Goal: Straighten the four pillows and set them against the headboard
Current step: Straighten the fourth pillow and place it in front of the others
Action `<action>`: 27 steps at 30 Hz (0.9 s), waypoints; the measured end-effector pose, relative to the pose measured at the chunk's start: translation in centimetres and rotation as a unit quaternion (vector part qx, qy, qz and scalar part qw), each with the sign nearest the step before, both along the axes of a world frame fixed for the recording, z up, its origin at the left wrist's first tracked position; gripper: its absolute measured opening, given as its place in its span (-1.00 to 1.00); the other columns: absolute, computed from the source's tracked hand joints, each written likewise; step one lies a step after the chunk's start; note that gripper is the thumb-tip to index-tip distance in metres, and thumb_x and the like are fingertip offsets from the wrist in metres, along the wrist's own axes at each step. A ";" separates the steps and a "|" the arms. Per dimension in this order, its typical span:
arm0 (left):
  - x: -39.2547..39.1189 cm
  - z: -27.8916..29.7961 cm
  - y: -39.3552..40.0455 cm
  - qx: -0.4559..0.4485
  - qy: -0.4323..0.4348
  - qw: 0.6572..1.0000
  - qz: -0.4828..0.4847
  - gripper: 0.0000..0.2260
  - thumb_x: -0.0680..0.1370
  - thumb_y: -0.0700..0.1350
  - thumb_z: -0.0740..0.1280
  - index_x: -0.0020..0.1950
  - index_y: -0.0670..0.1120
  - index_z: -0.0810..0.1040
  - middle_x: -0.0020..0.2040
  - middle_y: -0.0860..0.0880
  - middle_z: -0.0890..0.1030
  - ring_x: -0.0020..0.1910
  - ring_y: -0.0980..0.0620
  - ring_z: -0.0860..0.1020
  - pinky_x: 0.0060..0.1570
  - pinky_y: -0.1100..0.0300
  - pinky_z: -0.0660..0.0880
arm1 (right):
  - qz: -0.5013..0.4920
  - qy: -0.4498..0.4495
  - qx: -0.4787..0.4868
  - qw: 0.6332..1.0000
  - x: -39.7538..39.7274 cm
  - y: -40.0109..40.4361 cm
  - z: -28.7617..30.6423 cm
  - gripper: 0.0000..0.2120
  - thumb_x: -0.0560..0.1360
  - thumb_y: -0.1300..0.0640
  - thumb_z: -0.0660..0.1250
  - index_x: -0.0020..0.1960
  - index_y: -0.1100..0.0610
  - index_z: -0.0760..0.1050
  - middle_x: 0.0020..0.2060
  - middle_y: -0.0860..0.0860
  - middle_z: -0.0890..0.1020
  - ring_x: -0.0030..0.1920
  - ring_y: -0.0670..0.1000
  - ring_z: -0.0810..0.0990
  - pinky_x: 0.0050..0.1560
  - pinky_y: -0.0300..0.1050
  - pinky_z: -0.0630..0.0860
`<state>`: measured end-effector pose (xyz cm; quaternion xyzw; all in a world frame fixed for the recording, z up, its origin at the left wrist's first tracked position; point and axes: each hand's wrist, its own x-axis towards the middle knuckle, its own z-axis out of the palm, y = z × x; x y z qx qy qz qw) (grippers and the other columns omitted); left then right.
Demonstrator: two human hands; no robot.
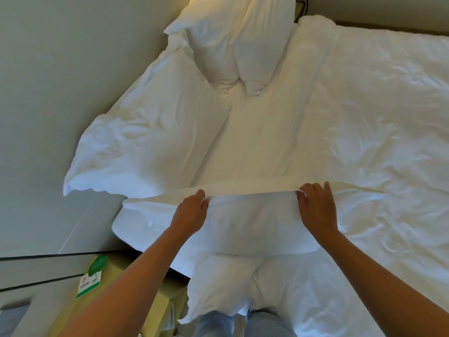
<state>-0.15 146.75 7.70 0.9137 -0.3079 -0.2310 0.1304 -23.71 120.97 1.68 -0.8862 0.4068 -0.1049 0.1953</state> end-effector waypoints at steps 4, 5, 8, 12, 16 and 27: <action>0.3 -0.5 -0.7 0.025 -0.022 0.999 0.013 -0.85 0.67 -0.03 0.23 0.10 -0.10 0.48 -0.18 -0.12 0.65 -0.20 -0.18 0.60 -0.16 0.06 0.51 | -0.012 -0.083 0.104 0.991 1.0 -0.7 0.1 -0.89 0.68 0.18 0.25 0.05 0.13 0.54 -0.12 0.04 0.58 -0.13 0.13 0.57 -0.15 -0.08 0.38; 0.4 -0.6 -0.7 0.031 -0.032 0.999 0.024 -0.83 0.67 -0.07 0.22 0.06 -0.13 0.53 -0.19 -0.13 0.65 -0.19 -0.20 0.61 -0.18 0.08 0.49 | -0.002 -0.090 0.104 0.990 1.2 -0.8 0.4 -0.88 0.69 0.17 0.24 0.04 0.12 0.54 -0.15 0.01 0.58 -0.16 0.10 0.57 -0.17 -0.09 0.37; 0.3 0.3 -0.8 0.031 -0.054 0.996 0.060 -0.76 0.69 -0.11 0.18 -0.09 -0.18 0.53 -0.29 -0.11 0.58 -0.25 -0.22 0.58 -0.23 0.06 0.48 | 0.023 -0.105 0.104 0.989 1.6 -1.3 1.8 -0.84 0.69 0.12 0.20 -0.02 0.08 0.52 -0.26 -0.03 0.59 -0.25 0.07 0.58 -0.24 -0.04 0.46; 0.2 2.1 -0.4 -0.019 -0.070 0.993 0.092 -0.78 0.68 -0.15 0.18 -0.13 -0.16 0.47 -0.36 -0.08 0.53 -0.38 -0.12 0.50 -0.31 0.10 0.42 | 0.055 -0.099 0.092 0.989 2.7 -2.4 4.0 -0.79 0.71 0.08 0.19 -0.01 0.07 0.56 -0.29 -0.02 0.65 -0.26 0.08 0.62 -0.20 -0.02 0.56; 0.3 3.9 0.9 -0.060 -0.085 0.987 0.123 -0.78 0.68 -0.18 0.19 -0.15 -0.17 0.48 -0.39 -0.08 0.53 -0.43 -0.03 0.48 -0.41 0.13 0.33 | 0.073 -0.124 0.058 0.988 5.3 -3.1 5.8 -0.79 0.71 0.09 0.24 0.07 0.12 0.63 -0.14 0.04 0.71 -0.17 0.12 0.65 -0.17 -0.13 0.42; 0.4 8.4 6.5 -0.097 -0.135 0.967 0.195 -0.71 0.68 -0.06 0.18 -0.24 -0.02 0.39 -0.45 0.04 0.43 -0.44 0.01 0.44 -0.43 0.16 0.28 | 0.155 -0.188 -0.032 0.969 15.6 -1.9 14.4 -0.81 0.69 0.15 0.31 0.10 0.18 0.69 0.00 0.12 0.74 0.02 0.18 0.66 0.32 0.20 0.52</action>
